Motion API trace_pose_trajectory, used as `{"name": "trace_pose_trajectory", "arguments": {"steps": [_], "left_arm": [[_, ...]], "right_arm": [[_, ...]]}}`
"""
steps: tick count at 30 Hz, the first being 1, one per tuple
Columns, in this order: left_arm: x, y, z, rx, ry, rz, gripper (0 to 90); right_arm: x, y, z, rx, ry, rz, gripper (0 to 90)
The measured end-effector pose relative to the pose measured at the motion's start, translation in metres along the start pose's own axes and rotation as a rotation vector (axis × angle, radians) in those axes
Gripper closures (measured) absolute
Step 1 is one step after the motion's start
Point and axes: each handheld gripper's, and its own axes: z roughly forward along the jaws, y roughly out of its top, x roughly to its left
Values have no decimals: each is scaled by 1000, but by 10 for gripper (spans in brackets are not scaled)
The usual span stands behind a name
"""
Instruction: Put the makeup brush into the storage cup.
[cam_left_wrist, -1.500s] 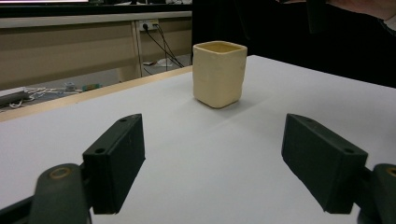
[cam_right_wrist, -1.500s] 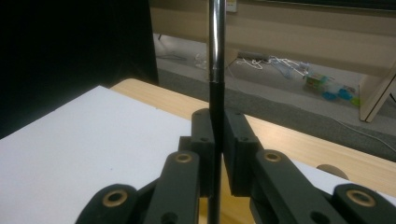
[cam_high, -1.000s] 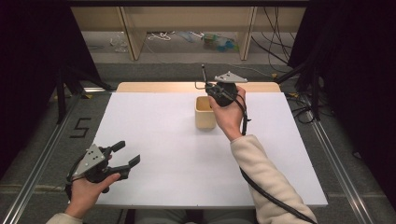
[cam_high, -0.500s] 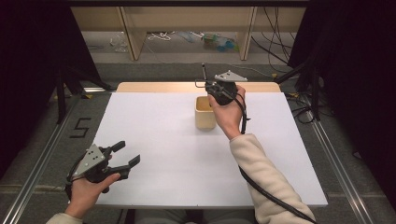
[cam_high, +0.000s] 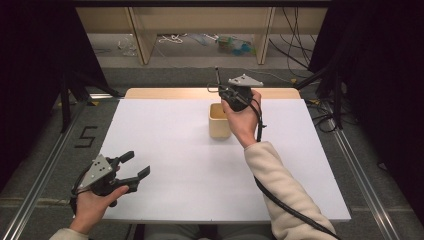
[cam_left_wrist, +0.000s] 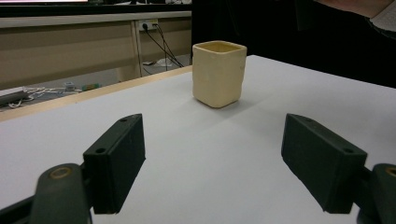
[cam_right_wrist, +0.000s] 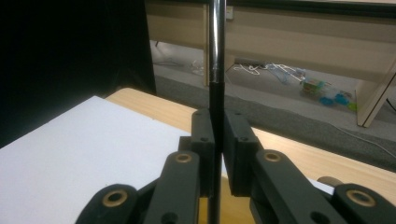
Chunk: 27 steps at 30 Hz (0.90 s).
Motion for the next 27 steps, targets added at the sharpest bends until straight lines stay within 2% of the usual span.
{"name": "trace_pose_trajectory", "arguments": {"steps": [3, 6, 27], "left_arm": [[0, 0, 0, -1, 1, 2, 214], [0, 0, -1, 10, 4, 0, 214], [-1, 0, 0, 2, -6, -2, 215]], "right_arm": [[1, 0, 1, 1, 3, 12, 842], [1, 0, 2, -2, 2, 6, 842], [1, 0, 8, -18, -4, 5, 842]]}}
